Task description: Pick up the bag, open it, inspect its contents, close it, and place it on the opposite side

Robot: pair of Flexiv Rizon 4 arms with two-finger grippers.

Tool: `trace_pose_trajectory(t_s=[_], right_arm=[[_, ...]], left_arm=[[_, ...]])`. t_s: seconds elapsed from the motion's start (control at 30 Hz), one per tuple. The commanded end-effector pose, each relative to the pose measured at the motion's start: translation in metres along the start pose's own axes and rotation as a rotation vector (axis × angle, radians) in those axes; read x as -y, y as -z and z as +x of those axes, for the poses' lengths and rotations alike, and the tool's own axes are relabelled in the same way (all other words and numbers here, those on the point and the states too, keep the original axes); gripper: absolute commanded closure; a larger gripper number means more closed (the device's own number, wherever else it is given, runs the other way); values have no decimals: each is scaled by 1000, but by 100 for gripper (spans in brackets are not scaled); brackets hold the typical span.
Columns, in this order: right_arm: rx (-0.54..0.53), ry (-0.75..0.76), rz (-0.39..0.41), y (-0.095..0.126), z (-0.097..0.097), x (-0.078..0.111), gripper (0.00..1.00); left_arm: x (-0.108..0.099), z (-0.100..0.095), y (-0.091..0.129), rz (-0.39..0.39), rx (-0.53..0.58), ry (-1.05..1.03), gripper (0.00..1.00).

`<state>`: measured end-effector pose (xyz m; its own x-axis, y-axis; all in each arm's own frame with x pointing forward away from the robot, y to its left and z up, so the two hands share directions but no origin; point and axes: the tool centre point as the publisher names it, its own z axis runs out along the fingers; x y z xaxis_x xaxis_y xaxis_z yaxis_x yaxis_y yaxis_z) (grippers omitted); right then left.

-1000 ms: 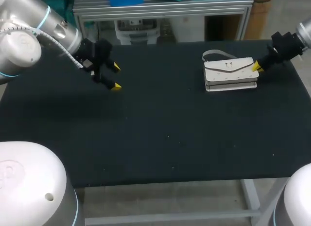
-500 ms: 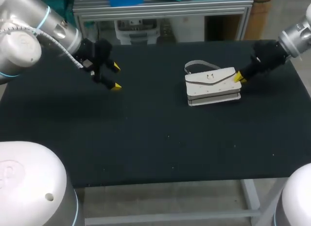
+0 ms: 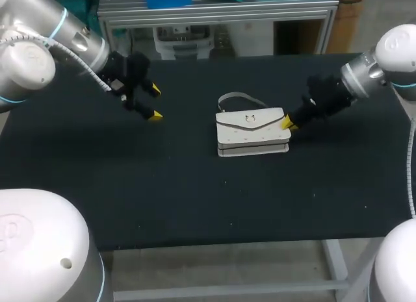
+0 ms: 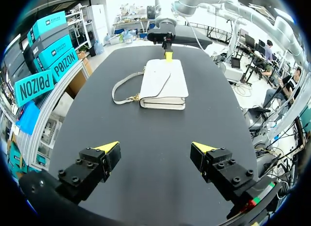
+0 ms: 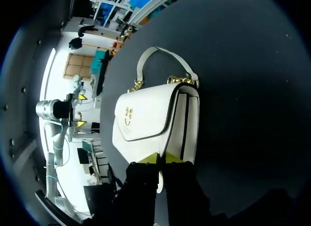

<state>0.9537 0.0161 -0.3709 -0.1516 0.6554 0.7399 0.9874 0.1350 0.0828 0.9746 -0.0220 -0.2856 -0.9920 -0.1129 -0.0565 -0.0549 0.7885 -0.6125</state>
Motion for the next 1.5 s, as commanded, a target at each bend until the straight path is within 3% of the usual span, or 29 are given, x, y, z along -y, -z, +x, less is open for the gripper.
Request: trace_pose_trajectory(t_s=[0.03,0.33,0.8,0.83,0.9,0.93,1.3,1.5], right_arm=[[55,12,-110,-15,18,4,100],[20,64,-54,-40,38,-1,100],[-31,74,51,-62,37,3,100],[-31,74,52,-62,37,2,93],[-13,74,56,-58,39,3,14],[-2,77,51,-55,40,3,0],[149,163,5,-17,61,17,0],[250,358,-59,-2,72,28,0]], left_arm=[[-1,0,-1,3,1,-1,0],[-1,0,-1,3,1,-1,0],[-1,0,-1,3,1,-1,0],[-1,0,-1,3,1,-1,0],[-1,0,-1,3,1,-1,0],[-1,0,-1,3,1,-1,0],[-1,0,-1,3,1,-1,0],[-1,0,-1,3,1,-1,0]])
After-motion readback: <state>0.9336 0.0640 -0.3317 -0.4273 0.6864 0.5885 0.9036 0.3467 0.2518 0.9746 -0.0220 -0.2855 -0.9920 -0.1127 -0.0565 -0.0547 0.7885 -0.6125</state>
